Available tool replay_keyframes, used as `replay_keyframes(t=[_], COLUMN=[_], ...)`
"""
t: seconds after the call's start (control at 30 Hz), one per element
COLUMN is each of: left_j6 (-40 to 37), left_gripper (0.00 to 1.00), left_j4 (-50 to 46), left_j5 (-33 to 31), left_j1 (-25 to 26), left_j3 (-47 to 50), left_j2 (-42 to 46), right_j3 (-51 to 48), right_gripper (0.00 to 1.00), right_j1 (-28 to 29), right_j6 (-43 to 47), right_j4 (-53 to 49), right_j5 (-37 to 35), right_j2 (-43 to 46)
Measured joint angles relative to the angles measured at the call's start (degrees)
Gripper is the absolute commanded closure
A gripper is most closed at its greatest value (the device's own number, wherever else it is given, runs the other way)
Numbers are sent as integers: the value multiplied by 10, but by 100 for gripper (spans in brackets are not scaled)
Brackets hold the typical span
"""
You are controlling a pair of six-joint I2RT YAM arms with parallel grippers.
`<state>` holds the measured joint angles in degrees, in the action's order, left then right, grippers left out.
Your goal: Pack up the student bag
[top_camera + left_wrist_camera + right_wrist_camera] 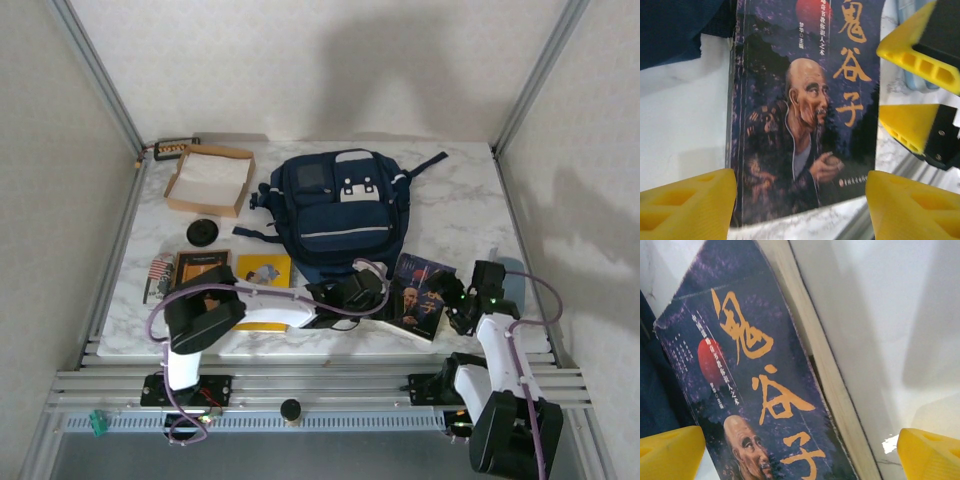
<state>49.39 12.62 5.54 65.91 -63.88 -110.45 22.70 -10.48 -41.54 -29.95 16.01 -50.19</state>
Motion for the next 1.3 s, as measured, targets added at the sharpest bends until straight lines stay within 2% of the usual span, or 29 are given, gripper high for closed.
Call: replay_keyframes(t=[0.13, 0.4, 0.87, 1.1, 1.23, 1.3], left_j6=[4, 22, 19, 19, 19, 19], left_gripper=[34, 36, 38, 38, 38, 38], left_j4=[-11, -14, -56, -56, -56, -56], left_j5=[-22, -28, -52, -52, -52, -51], left_j1=[-1, -3, -5, -5, -5, -5], left_j3=[-32, -68, -93, -93, -93, -93], left_j2=[-38, -83, -92, -92, -92, -92], right_j3=[-8, -16, 0, 10, 10, 10], right_gripper=[3, 10, 39, 65, 66, 70], right_j1=[-2, -9, -9, -9, -9, -9], right_j6=[4, 16, 44, 53, 54, 56], right_j4=[26, 34, 18, 10, 12, 12], right_j5=[23, 34, 55, 60, 64, 64], right_j2=[-30, -28, 22, 20, 19, 16])
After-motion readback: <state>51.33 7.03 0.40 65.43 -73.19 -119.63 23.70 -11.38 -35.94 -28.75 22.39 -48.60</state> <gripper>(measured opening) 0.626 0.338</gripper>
